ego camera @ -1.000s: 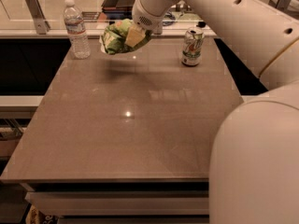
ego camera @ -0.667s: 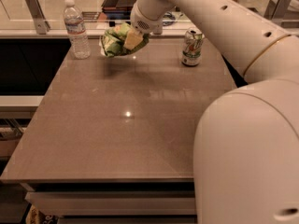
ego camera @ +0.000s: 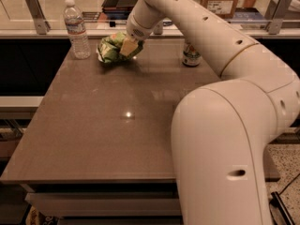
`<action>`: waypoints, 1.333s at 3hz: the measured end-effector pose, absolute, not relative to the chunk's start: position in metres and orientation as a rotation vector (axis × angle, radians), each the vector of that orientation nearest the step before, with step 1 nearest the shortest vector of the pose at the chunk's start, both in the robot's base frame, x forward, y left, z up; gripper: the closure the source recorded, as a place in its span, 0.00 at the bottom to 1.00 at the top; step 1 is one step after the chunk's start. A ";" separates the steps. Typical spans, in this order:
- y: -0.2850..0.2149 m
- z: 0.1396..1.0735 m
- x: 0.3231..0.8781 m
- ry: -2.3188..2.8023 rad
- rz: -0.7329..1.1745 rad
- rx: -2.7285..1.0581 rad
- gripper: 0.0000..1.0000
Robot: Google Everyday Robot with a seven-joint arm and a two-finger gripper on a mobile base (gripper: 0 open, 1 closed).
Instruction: Move green jalapeno chip bag near water bottle
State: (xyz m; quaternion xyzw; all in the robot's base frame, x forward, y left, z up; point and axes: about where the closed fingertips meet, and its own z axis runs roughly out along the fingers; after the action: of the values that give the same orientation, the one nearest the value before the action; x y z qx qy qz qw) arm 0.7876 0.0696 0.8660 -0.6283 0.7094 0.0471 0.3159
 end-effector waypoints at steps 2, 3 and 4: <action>0.073 0.859 0.789 1.872 0.131 -1.662 0.59; 0.075 0.856 0.788 1.873 0.135 -1.667 0.35; 0.077 0.853 0.788 1.875 0.138 -1.670 0.13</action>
Offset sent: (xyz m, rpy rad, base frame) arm 0.0011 0.0014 -0.0029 0.0001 0.0031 0.0013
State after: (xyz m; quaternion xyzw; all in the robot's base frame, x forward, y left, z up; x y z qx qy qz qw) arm 0.7884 0.0766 0.8532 -0.6318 0.7093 0.0523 0.3083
